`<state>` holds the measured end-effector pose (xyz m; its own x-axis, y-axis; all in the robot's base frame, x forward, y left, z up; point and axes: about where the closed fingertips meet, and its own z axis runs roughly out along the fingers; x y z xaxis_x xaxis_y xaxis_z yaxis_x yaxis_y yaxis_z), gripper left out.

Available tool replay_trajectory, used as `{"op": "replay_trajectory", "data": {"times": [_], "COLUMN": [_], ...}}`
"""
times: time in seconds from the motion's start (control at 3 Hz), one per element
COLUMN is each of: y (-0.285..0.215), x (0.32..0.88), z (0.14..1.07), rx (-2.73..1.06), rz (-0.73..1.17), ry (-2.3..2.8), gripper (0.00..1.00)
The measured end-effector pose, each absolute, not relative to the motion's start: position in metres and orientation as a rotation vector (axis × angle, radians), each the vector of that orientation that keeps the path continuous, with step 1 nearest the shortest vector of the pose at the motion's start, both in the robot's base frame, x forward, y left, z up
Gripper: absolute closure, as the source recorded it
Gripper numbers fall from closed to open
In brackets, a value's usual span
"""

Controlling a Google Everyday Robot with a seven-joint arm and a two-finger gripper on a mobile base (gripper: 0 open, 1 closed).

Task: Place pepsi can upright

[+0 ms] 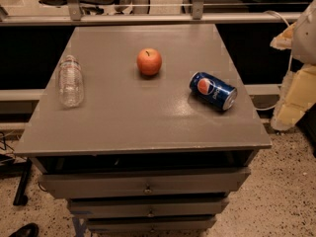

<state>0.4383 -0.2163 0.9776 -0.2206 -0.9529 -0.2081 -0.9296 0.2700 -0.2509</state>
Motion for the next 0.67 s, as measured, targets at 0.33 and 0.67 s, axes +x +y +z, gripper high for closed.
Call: {"op": "replay_trajectory", "data": {"times": [0.33, 0.67], "y": [-0.212, -0.194], "x": [0.442, 0.468], "z": [0.978, 0.965], "rx": [-1.716, -1.693], "rz": [-0.116, -0.14], "ry": [2.216, 2.218], "gripper": [0.0, 0.0]}}
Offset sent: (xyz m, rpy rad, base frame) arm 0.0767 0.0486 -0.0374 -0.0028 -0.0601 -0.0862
